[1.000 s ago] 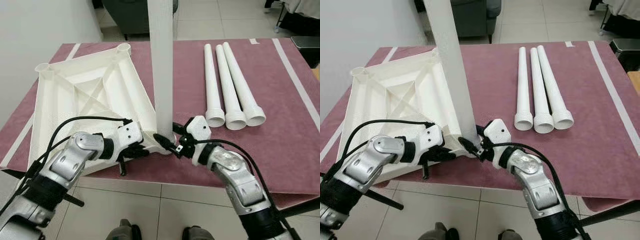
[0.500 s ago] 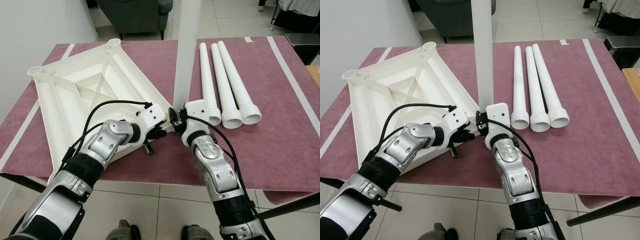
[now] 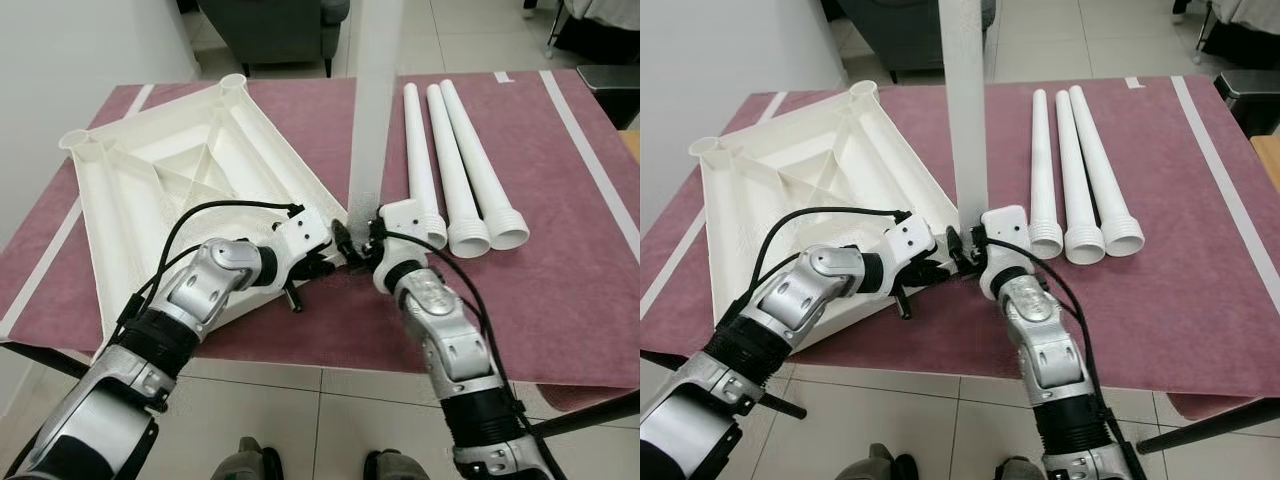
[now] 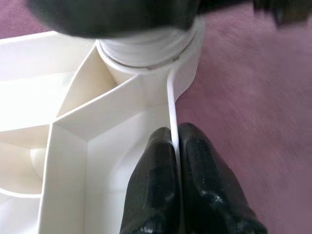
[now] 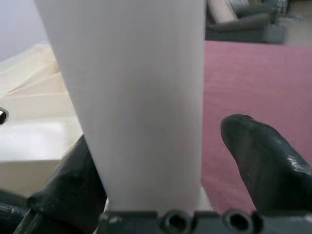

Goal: Building children table

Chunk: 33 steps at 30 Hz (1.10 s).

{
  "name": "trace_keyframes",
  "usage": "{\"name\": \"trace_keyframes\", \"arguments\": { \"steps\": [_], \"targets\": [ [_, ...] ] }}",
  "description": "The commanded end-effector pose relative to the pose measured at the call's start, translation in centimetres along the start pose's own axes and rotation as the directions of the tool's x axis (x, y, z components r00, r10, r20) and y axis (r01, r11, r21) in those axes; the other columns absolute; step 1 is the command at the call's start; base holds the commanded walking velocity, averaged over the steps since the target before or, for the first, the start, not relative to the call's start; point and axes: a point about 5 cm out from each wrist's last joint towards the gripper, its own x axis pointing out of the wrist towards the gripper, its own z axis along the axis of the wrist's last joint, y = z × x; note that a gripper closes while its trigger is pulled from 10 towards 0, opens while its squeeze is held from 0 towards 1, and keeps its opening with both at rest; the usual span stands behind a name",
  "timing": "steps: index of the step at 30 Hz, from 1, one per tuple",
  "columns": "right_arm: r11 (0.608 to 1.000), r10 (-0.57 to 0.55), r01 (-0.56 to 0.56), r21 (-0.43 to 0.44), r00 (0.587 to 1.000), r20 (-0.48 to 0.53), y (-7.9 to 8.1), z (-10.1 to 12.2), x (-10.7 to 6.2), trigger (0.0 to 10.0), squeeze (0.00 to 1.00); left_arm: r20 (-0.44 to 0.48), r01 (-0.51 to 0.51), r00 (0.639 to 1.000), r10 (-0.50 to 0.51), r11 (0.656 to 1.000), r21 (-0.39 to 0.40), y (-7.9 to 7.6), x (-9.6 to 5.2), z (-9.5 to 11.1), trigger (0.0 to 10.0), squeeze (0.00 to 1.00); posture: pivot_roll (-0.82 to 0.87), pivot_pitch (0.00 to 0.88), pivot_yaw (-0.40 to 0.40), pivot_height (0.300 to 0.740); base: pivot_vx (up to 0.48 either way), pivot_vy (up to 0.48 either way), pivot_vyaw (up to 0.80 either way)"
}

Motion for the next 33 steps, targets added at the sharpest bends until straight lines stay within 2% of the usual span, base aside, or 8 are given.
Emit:
{"name": "trace_keyframes", "arguments": {
  "steps": [1, 9, 15, 16, 17, 18, 27, 33],
  "targets": [
    [0.999, 0.033, -0.033, 0.002, 0.998, 0.053, -0.1, 1.0, -0.1, 10.0, 0.0, 0.052, 0.074, 0.995, -0.08, 0.992, 0.107, -0.4, -0.8, 1.7, 10.0, 0.0, -0.02, 0.114, 0.139, 0.74, 0.0, 0.0, 0.0],
    [0.881, 0.471, -0.469, -0.054, 0.882, 0.016, 1.3, 1.2, -2.4, 10.0, 0.0, 0.009, 0.193, 0.98, -0.197, 0.969, 0.155, -2.0, -5.0, 0.3, 10.0, 0.0, -0.01, 0.103, 0.127, 0.74, 0.0, 0.0, 0.0],
    [0.818, 0.573, -0.574, -0.041, 0.819, -0.015, 2.5, 0.5, -3.2, 9.6, 0.0, 0.0, 0.213, 0.976, -0.216, 0.964, 0.16, -2.3, -6.1, 0.1, 10.0, 0.0, 0.0, 0.098, 0.126, 0.74, 0.0, 0.0, 0.0],
    [0.808, 0.587, -0.587, -0.038, 0.809, -0.017, 2.6, 0.5, -3.3, 4.8, 0.0, -0.002, 0.213, 0.977, -0.215, 0.964, 0.159, -2.4, -6.2, 0.1, 10.0, 0.0, 0.0, 0.097, 0.126, 0.74, 0.0, 0.0, 0.0],
    [0.808, 0.587, -0.587, -0.038, 0.809, -0.017, 2.6, 0.5, -3.3, 4.8, 0.0, -0.002, 0.213, 0.977, -0.215, 0.964, 0.159, -2.4, -6.2, 0.1, 10.0, 0.0, 0.0, 0.097, 0.126, 0.74, 0.0, 0.0, 0.0],
    [0.802, 0.597, -0.597, -0.027, 0.802, -0.011, 2.7, 0.4, -3.3, 0.0, 0.0, -0.003, 0.206, 0.978, -0.208, 0.966, 0.155, -2.5, -6.2, 0.2, 10.0, 0.0, -0.01, 0.095, 0.127, 0.74, 0.0, 0.0, 0.0],
    [0.83, 0.556, -0.557, -0.013, 0.83, -0.038, 2.6, -0.4, -3.2, 0.0, 0.0, 0.025, 0.192, 0.98, -0.198, 0.971, 0.142, -2.4, -5.2, 0.5, 10.0, 0.0, -0.01, 0.096, 0.129, 0.74, 0.0, 0.0, 0.0],
    [0.961, 0.265, -0.273, -0.035, 0.952, -0.157, 1.8, -3.3, -1.7, 0.0, 0.0, 0.054, 0.116, 0.991, -0.122, 0.989, 0.094, -1.4, -2.4, 0.8, 10.0, 0.0, -0.01, 0.105, 0.129, 0.74, 0.0, 0.0, 0.0]
  ]
}}
